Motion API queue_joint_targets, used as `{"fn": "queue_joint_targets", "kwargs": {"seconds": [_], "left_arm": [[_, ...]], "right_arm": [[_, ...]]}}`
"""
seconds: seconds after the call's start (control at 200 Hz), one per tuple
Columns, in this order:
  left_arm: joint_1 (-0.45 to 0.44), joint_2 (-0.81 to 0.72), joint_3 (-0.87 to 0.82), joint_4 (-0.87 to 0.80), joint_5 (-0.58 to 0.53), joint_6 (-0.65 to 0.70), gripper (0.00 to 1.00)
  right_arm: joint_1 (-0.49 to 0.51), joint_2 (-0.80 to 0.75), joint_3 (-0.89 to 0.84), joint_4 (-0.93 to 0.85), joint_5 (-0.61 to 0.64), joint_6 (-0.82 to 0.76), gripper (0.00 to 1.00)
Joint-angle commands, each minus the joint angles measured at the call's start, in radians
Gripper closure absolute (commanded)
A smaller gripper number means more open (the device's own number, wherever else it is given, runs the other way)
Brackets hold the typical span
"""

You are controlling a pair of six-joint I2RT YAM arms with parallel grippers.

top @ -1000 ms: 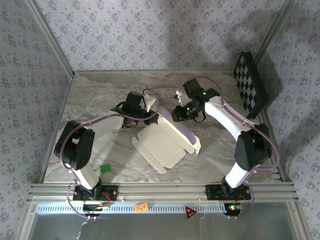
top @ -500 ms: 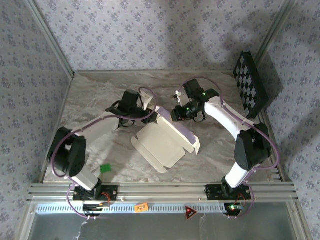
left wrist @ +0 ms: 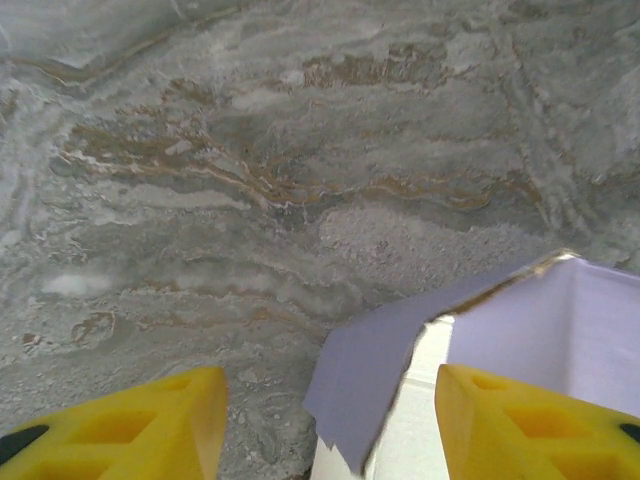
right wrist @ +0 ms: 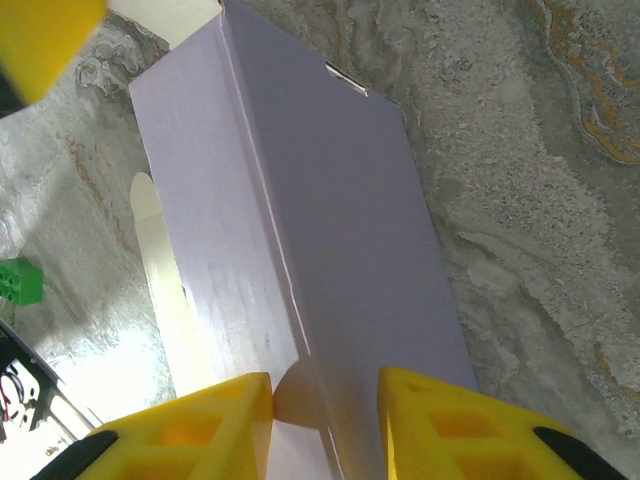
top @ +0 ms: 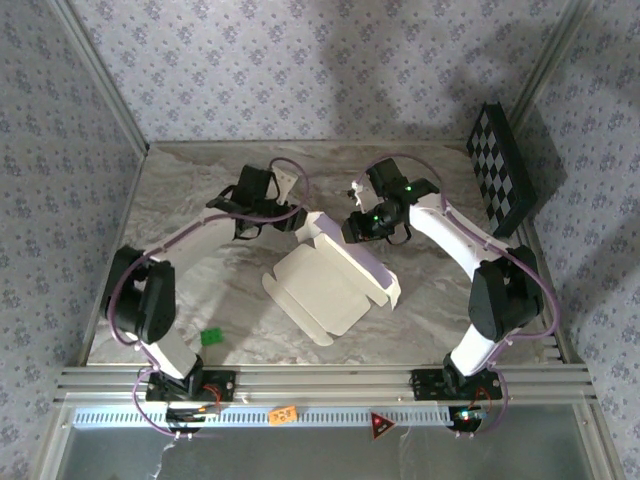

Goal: Fold the paper box

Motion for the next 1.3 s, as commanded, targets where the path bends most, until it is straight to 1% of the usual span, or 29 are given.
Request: {"fn": "queue_joint_targets", "kwargs": {"seconds": [0.0, 0.05, 0.12, 0.205, 0.34, 0.665, 0.835, 1.294], "left_arm": [[0.0, 0.044, 0.051, -0.06, 0.045, 0.032, 0.44], [-0.001, 0.059, 0.062, -0.067, 0.05, 0.034, 0.5], [-0.003, 0.065, 0.076, -0.078, 0.067, 0.033, 0.62], [-0.007, 0.053, 0.081, -0.077, 0.081, 0.028, 0.73], [-0.018, 0.032, 0.09, -0.086, 0.092, 0.023, 0.81], [-0.026, 0.021, 0.111, -0.105, 0.127, -0.067, 0.86], [-0.031, 0.047, 0.146, -0.108, 0.147, -0.116, 0.87], [-0.049, 0.143, 0.289, -0.182, 0.159, -0.195, 0.87]], "right_arm": [[-0.005, 0.011, -0.02, -0.014, 0.006, 0.009, 0.66], [-0.004, 0.009, -0.022, -0.011, 0.008, 0.009, 0.66], [-0.005, 0.01, -0.025, -0.011, 0.013, 0.011, 0.66], [-0.005, 0.007, -0.029, -0.011, 0.018, 0.012, 0.66], [-0.007, 0.008, -0.035, -0.008, 0.024, 0.014, 0.67], [-0.006, 0.011, -0.039, -0.007, 0.042, 0.012, 0.68], [-0.018, 0.015, -0.03, -0.02, 0.061, 0.004, 0.69], [-0.088, 0.037, -0.008, -0.011, -0.002, -0.02, 0.7]]}}
